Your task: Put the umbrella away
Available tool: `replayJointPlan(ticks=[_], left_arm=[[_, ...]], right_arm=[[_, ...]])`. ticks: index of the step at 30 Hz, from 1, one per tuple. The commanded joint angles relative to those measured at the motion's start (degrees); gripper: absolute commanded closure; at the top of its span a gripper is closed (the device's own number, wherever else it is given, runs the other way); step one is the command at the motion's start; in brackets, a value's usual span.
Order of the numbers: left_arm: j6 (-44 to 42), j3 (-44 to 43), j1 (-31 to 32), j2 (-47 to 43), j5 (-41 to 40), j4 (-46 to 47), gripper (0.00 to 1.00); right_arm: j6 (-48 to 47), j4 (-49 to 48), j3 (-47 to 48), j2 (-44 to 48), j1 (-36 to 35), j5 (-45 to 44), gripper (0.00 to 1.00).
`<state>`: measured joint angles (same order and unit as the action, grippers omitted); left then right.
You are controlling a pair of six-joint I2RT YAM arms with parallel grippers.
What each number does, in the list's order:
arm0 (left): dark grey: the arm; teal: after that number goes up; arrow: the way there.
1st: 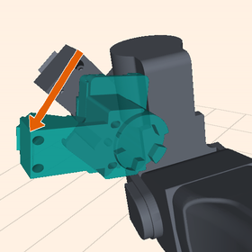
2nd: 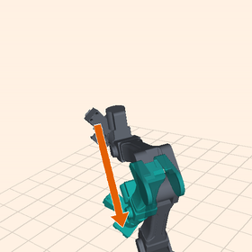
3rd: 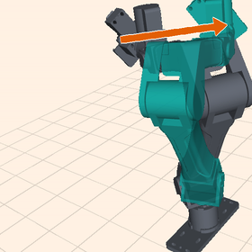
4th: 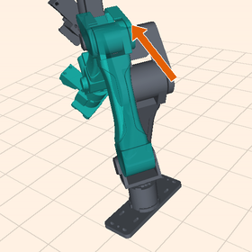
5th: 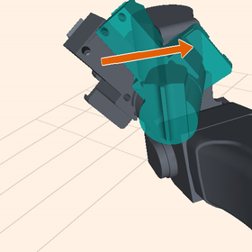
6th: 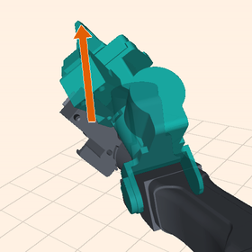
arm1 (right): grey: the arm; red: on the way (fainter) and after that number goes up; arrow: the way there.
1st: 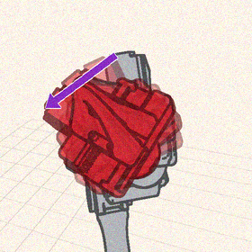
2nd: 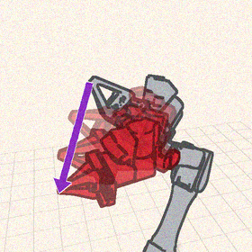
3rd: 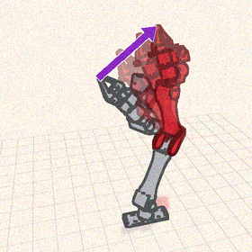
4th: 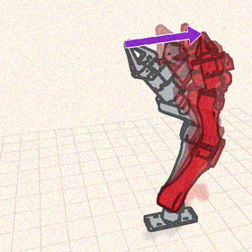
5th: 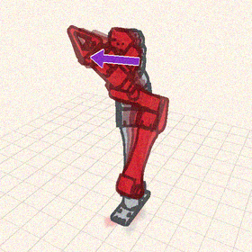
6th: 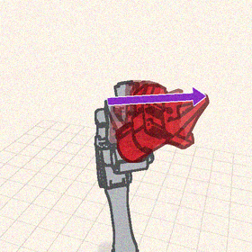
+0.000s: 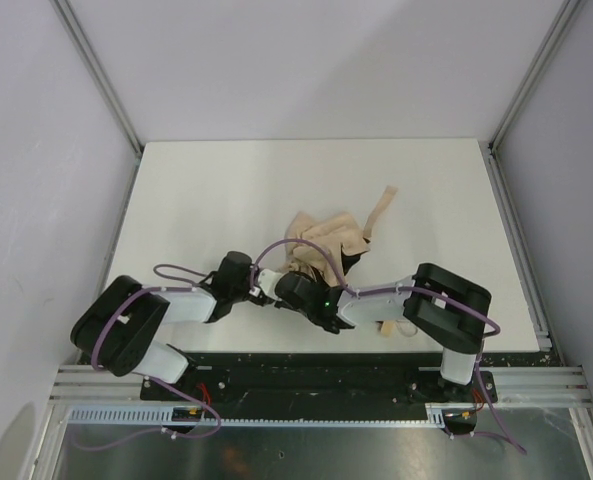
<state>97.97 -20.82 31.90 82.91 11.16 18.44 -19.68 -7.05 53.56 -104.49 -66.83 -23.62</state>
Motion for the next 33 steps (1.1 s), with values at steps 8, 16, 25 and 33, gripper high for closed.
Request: replayJointPlan(ticks=[8, 16, 25, 33], left_arm=[[-10.38, 0.22, -3.73, -2.58, 3.66, -7.83, 0.55], [-25.57, -0.47, -17.62, -13.02, 6.12, -9.74, 0.01], [-27.91, 4.14, -24.69, -25.09, 12.76, -14.66, 0.01], [-17.57, 6.86, -17.29, -30.1, 11.22, -14.27, 0.01]], right_arm=[[12.14, 8.84, 0.29, -8.55, 7.6, 30.42, 1.0], [17.31, 9.07, 1.42, -11.23, 12.4, 46.64, 1.0], [22.14, 12.85, 5.93, -17.89, 19.27, 63.77, 1.0], [26.13, 16.75, 12.47, -23.56, 23.43, 70.1, 1.0]])
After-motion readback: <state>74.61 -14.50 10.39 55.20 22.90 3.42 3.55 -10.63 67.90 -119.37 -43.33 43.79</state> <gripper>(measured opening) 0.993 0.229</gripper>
